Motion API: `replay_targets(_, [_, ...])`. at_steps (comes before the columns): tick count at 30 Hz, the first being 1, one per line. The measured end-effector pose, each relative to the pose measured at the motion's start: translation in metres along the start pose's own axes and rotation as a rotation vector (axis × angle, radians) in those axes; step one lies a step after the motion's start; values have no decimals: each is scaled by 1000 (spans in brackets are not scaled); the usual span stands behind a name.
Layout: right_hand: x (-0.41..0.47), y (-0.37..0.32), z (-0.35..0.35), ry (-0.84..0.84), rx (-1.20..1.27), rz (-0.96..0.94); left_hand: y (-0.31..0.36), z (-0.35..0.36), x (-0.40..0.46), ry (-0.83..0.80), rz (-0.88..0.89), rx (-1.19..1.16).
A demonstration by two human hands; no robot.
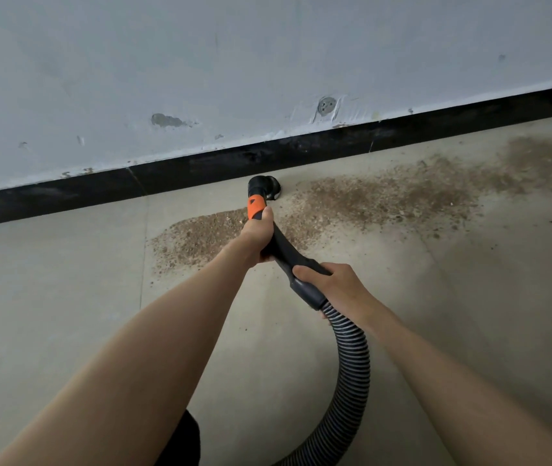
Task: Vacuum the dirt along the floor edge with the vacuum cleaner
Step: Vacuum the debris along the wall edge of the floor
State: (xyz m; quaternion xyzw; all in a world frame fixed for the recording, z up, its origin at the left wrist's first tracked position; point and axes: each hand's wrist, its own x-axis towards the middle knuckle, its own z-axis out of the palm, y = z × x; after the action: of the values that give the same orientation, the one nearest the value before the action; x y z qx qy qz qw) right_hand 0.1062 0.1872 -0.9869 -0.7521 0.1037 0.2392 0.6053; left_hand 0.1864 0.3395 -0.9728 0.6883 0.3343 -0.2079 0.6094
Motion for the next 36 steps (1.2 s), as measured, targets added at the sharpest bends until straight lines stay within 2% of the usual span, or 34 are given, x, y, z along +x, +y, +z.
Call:
replay_targets(21, [13,37,-68,131,199,63,18,95,15,-44,76,187])
replay_targets(27, [14,36,-71,105,251,113,22,106,16,-67,77,159])
replay_targets(36, [15,30,-65,237,156,28,39,116,17,-84,83,215])
